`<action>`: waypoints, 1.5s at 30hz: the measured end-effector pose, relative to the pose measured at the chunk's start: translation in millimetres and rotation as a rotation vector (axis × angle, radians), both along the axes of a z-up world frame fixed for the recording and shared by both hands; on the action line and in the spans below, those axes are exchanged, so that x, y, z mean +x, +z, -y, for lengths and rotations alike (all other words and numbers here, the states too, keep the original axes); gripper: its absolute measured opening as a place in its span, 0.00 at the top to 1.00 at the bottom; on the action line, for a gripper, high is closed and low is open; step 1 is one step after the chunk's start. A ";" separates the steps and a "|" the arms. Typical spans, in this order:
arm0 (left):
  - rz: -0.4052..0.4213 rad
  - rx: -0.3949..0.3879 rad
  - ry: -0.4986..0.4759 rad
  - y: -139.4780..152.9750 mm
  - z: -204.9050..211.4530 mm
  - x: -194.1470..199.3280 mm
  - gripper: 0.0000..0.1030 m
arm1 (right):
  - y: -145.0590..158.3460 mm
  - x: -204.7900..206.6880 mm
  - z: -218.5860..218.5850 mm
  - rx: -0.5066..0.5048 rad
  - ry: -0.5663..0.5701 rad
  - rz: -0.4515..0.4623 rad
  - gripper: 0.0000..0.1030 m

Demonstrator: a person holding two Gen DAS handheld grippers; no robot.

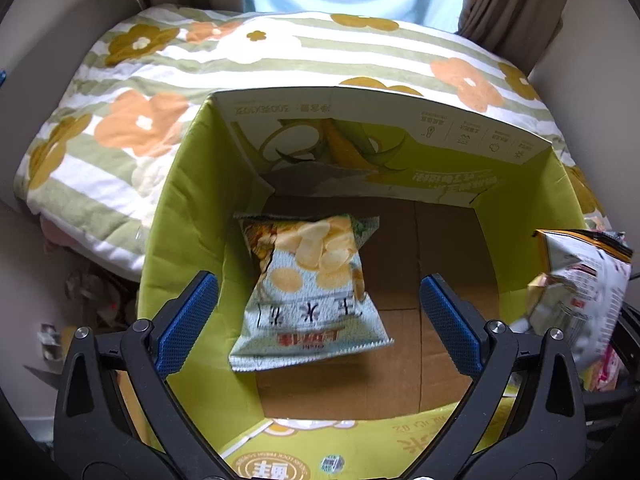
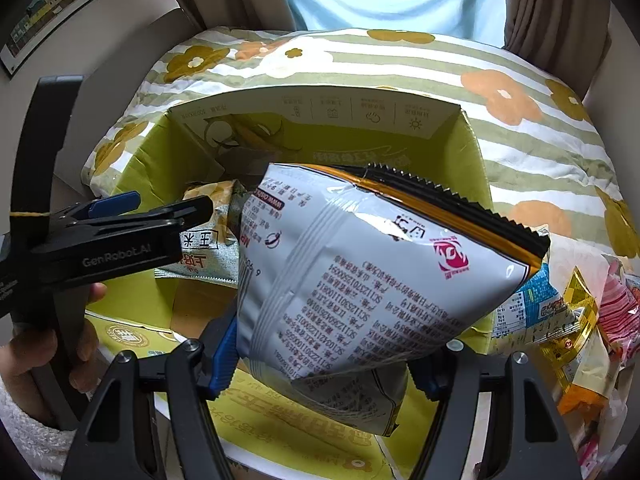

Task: Organize snacks
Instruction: 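Drop the potato chip bag into the box with the left tool while the right drops a white bag, then move both tools back to the pile and grasp blue and pink bags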

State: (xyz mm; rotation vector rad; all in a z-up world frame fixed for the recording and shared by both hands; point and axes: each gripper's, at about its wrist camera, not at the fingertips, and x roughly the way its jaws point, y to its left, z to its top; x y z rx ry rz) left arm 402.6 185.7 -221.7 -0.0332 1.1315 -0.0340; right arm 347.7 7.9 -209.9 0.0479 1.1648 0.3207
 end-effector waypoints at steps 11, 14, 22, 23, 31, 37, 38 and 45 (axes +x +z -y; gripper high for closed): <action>0.013 -0.043 0.087 12.7 -24.9 -22.7 0.03 | -9.2 7.0 -15.9 0.036 0.125 -0.071 0.34; 0.029 -0.052 0.092 19.1 -28.9 -26.4 0.03 | -15.8 5.0 -21.8 0.017 0.134 -0.072 0.05; 0.058 -0.024 0.080 29.7 -27.7 -41.0 0.03 | -14.4 -2.5 -20.3 0.001 0.133 -0.025 0.00; 0.060 -0.025 0.077 30.5 -26.5 -42.4 0.03 | -12.6 -2.9 -19.8 0.003 0.128 -0.021 0.00; 0.084 -0.028 0.064 43.5 -17.1 -55.9 0.03 | 5.8 -13.1 -14.8 0.017 0.110 0.013 0.00; 0.106 -0.035 0.045 51.2 -8.5 -68.3 0.03 | 19.4 -32.6 -6.1 0.014 0.102 0.049 0.00; 0.111 -0.032 0.038 52.4 -5.8 -70.5 0.03 | 19.4 -32.6 -6.1 0.014 0.102 0.049 0.00; 0.125 -0.068 -0.046 61.6 21.1 -78.5 0.03 | 35.0 -48.5 14.8 0.004 0.020 0.082 0.00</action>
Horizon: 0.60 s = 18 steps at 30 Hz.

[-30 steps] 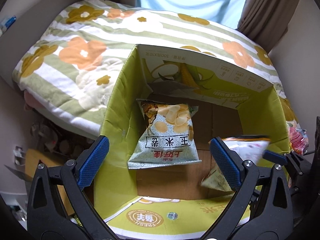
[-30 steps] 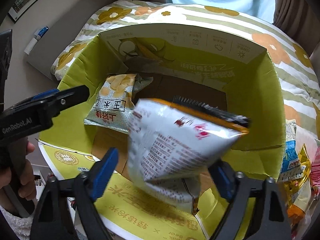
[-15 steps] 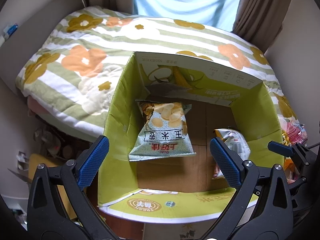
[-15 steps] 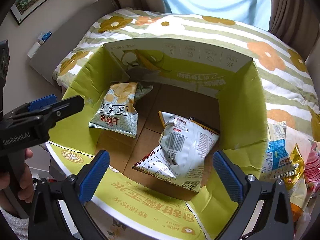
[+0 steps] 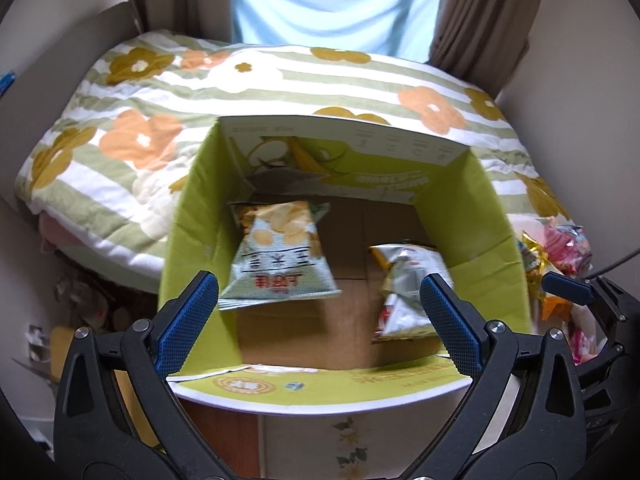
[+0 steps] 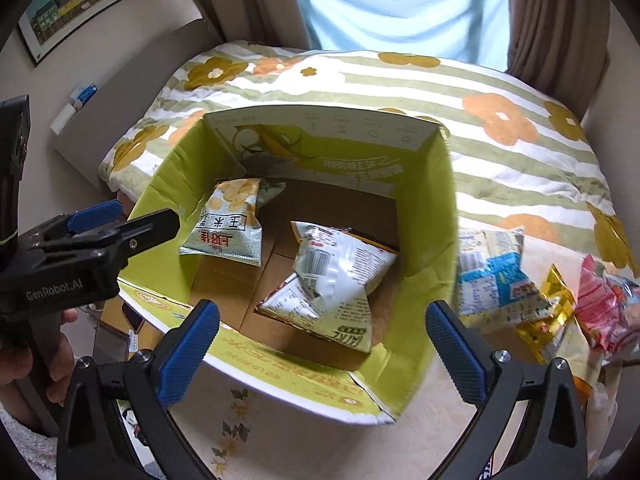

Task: Organize snacks
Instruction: 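Move both tools back to the pile and grasp blue and pink bags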

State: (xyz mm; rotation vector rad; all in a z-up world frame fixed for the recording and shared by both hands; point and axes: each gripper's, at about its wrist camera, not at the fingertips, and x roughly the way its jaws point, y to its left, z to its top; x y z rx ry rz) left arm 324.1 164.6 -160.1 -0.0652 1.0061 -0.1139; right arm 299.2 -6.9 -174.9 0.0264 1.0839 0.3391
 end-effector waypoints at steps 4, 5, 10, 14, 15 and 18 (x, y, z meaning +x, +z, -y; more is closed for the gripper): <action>0.014 -0.001 -0.033 5.9 23.0 -6.7 0.03 | 8.4 -12.0 19.0 -0.007 -0.039 0.024 0.00; 0.017 -0.006 -0.039 7.3 28.4 -8.0 0.03 | 10.2 -15.1 24.0 -0.011 -0.046 0.031 0.00; 0.035 -0.005 -0.072 15.7 65.4 -18.6 0.03 | 16.9 -31.8 57.8 0.001 -0.087 0.064 0.00; 0.055 -0.001 -0.066 25.9 100.0 -29.3 0.03 | 24.6 -49.0 100.8 0.021 -0.106 0.087 0.00; 0.057 -0.012 -0.066 28.0 109.0 -32.0 0.03 | 24.6 -49.0 100.8 0.021 -0.106 0.087 0.00; 0.059 -0.024 -0.080 31.7 141.5 -38.8 0.03 | 31.1 -59.6 133.2 0.023 -0.123 0.106 0.00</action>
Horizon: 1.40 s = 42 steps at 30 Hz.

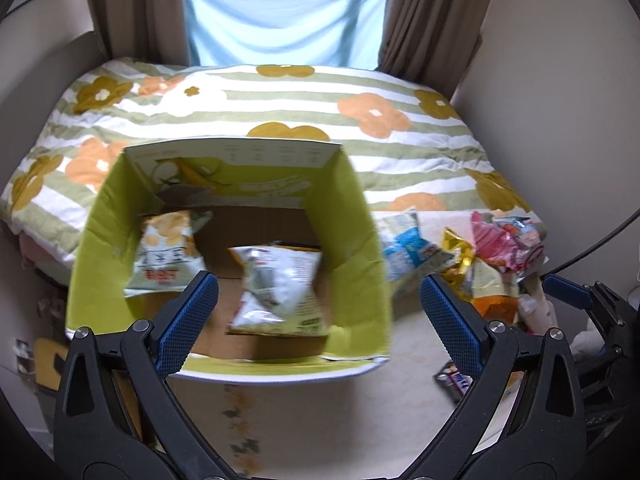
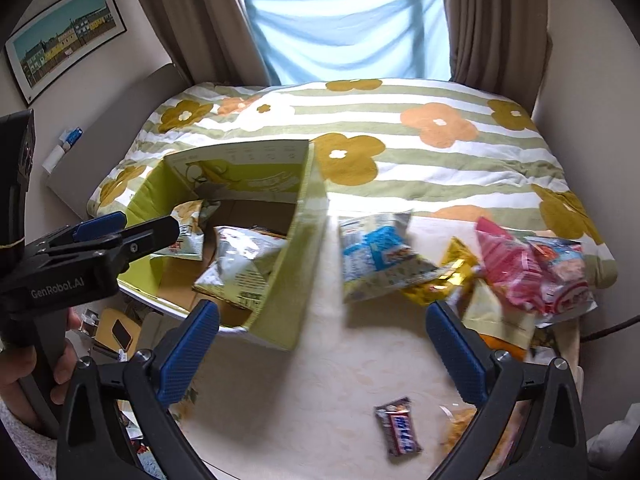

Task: Organize snacks
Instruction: 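Move both tools back to the pile and grasp blue and pink bags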

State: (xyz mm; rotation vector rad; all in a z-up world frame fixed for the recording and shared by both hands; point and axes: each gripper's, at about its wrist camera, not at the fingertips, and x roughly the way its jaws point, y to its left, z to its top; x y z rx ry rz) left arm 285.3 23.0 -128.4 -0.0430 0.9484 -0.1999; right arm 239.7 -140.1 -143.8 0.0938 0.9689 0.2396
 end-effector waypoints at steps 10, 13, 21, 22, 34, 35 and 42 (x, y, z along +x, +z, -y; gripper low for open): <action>-0.002 0.022 -0.022 -3.4 104.8 -16.0 0.03 | 1.2 -15.8 110.0 0.044 -0.030 0.022 0.00; -0.017 0.022 -0.034 -9.1 130.7 -14.8 0.03 | -2.5 -14.2 138.0 0.054 -0.026 0.012 0.00; -0.098 0.007 0.022 -37.3 161.7 17.0 0.03 | -19.6 5.3 194.4 0.095 -0.066 -0.041 0.00; -0.111 0.009 0.036 -43.3 163.4 23.5 0.03 | -22.8 9.1 198.9 0.103 -0.072 -0.050 0.00; -0.220 0.136 0.114 -119.5 177.4 93.9 0.03 | -72.4 71.9 214.3 0.141 -0.093 -0.178 0.00; -0.228 0.148 0.113 -124.9 178.5 98.5 0.03 | -76.8 76.2 213.4 0.141 -0.092 -0.187 0.00; -0.255 0.232 0.093 -151.7 193.4 122.9 0.03 | -100.2 100.8 209.6 0.139 -0.075 -0.235 0.00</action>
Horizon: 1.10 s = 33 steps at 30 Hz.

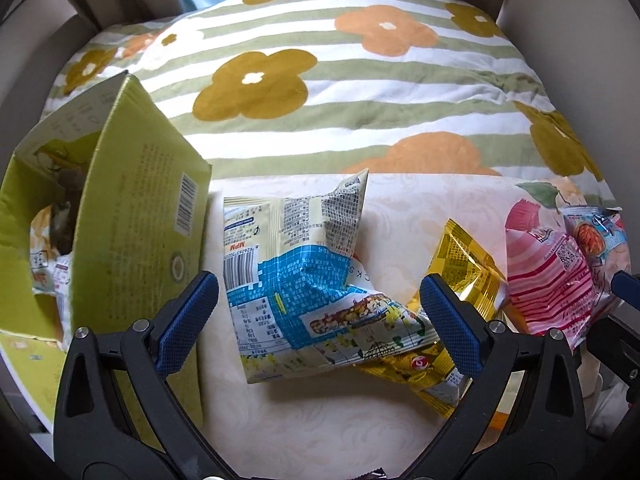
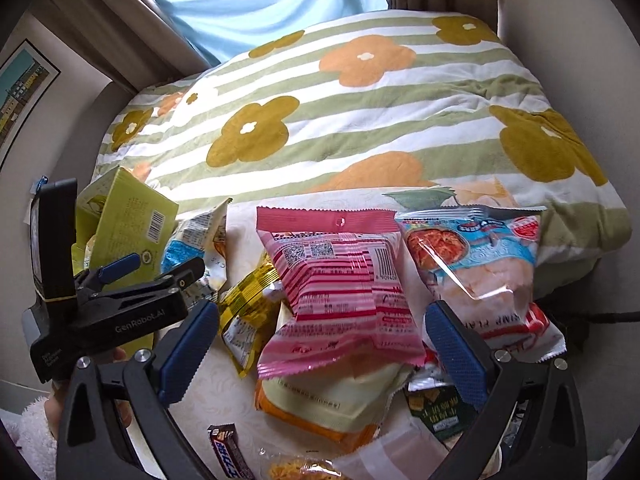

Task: Organize snacks
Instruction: 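Move both tools back to the pile and grasp blue and pink bags, then drop the blue bag into the box with the left tool while the right drops the pink bag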

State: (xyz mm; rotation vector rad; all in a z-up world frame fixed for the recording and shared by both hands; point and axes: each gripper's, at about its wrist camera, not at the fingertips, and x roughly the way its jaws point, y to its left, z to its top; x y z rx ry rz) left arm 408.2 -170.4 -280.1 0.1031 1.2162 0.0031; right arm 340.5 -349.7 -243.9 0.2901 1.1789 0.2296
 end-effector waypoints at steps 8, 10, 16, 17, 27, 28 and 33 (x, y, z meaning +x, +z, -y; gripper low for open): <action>-0.054 0.005 0.037 -27.1 -8.2 16.5 0.12 | -14.1 13.7 -1.2 0.007 0.018 -0.033 0.00; -0.059 0.015 0.042 -31.4 -10.2 18.0 0.17 | -17.9 16.5 -2.1 0.010 0.021 -0.040 0.00; -0.059 0.016 0.037 -38.2 -11.6 16.5 0.22 | -24.7 22.8 -4.2 0.023 0.035 -0.052 0.00; -0.065 0.001 0.040 -40.3 -13.4 15.4 0.26 | -26.0 23.8 -5.1 0.025 0.039 -0.056 0.00; -0.010 -0.039 0.018 -24.9 -16.3 5.2 0.50 | -31.2 26.6 -7.1 0.024 0.042 -0.064 0.00; -0.001 -0.053 0.019 -21.3 -16.9 4.1 0.51 | -32.0 27.3 -6.9 0.026 0.040 -0.065 0.01; -0.008 -0.057 0.014 -20.7 -17.3 -0.1 0.52 | -37.2 29.8 -6.3 0.013 0.039 -0.080 0.07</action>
